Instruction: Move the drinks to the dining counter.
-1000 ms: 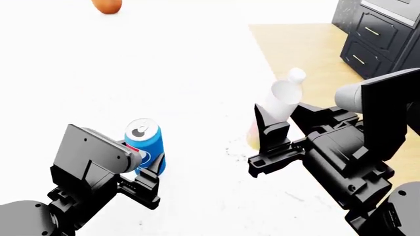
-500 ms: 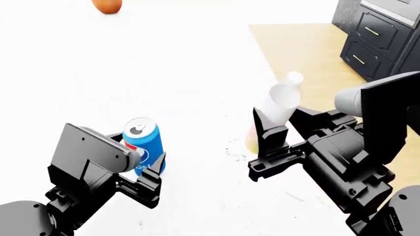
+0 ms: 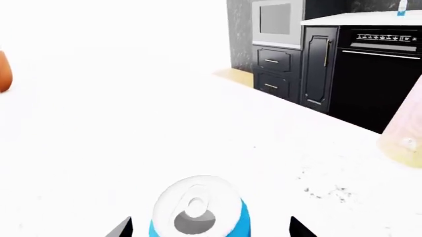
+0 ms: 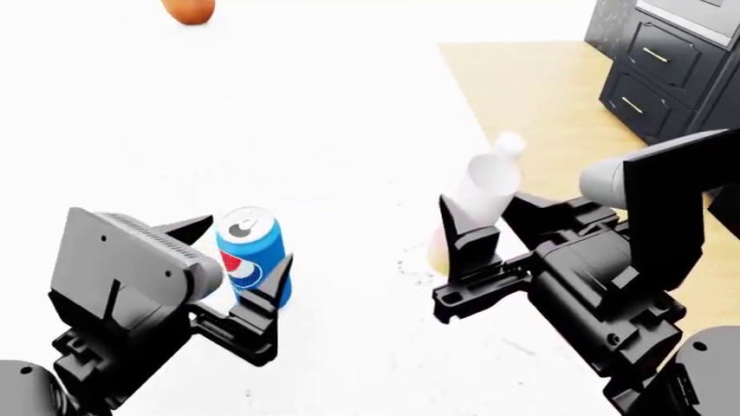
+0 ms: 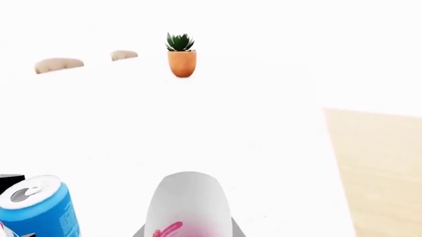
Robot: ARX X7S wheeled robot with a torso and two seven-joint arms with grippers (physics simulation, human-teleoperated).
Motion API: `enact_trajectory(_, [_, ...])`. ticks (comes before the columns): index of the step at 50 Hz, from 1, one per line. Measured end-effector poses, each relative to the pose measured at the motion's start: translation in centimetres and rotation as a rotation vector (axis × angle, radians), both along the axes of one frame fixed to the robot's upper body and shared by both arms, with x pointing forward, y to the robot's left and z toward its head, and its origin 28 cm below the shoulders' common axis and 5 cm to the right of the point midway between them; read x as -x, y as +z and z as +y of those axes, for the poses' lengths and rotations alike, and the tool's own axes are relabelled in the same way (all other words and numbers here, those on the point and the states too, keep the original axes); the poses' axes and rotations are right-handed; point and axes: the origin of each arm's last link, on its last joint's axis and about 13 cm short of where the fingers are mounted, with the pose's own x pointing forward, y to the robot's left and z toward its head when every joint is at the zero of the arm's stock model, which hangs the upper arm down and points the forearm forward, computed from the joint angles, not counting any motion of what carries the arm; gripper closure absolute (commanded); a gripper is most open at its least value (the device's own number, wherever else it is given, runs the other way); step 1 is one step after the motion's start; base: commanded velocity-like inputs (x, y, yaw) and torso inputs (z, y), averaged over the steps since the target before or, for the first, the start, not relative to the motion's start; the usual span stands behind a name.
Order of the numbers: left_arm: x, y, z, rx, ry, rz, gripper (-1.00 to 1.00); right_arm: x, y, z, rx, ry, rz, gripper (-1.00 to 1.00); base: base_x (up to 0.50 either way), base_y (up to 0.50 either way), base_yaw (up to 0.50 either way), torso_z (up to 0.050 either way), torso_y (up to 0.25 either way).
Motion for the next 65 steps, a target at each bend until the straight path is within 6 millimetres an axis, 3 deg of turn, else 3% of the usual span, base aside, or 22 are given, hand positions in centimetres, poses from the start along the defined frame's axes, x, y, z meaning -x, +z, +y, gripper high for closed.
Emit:
enact_trajectory(36, [3.9, 4.1, -0.8, 0.052, -0.06, -0.167, -1.0, -1.4, -3.1, 0.8, 0.024, 0.046, 0.101, 1.0, 0.0, 0.0, 0.0, 0.0, 0.001])
enact_trajectory(65, [4.9, 4.7, -1.0, 0.058, -0.086, -0.198, -1.0, -1.7, -4.0, 1.3, 0.086, 0.058, 0.108, 1.0, 0.0, 0.0, 0.0, 0.0, 0.001])
